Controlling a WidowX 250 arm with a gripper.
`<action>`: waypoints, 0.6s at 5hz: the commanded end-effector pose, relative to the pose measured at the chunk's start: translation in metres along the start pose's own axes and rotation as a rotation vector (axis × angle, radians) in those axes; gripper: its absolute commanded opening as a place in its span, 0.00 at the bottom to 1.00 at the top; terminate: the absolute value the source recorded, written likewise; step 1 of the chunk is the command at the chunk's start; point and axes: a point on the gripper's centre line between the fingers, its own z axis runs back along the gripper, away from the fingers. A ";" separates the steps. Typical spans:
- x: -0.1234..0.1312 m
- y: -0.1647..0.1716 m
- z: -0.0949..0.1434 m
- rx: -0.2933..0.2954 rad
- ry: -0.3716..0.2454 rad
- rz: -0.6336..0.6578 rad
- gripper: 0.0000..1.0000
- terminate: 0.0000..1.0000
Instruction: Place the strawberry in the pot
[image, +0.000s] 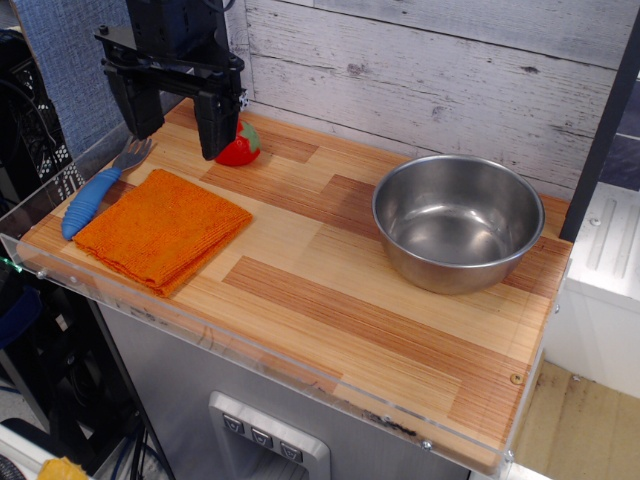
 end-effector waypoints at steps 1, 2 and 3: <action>0.000 0.000 0.000 0.000 0.000 0.000 1.00 0.00; 0.026 0.020 -0.015 0.015 -0.009 0.005 1.00 0.00; 0.058 0.038 -0.031 0.039 -0.012 0.021 1.00 0.00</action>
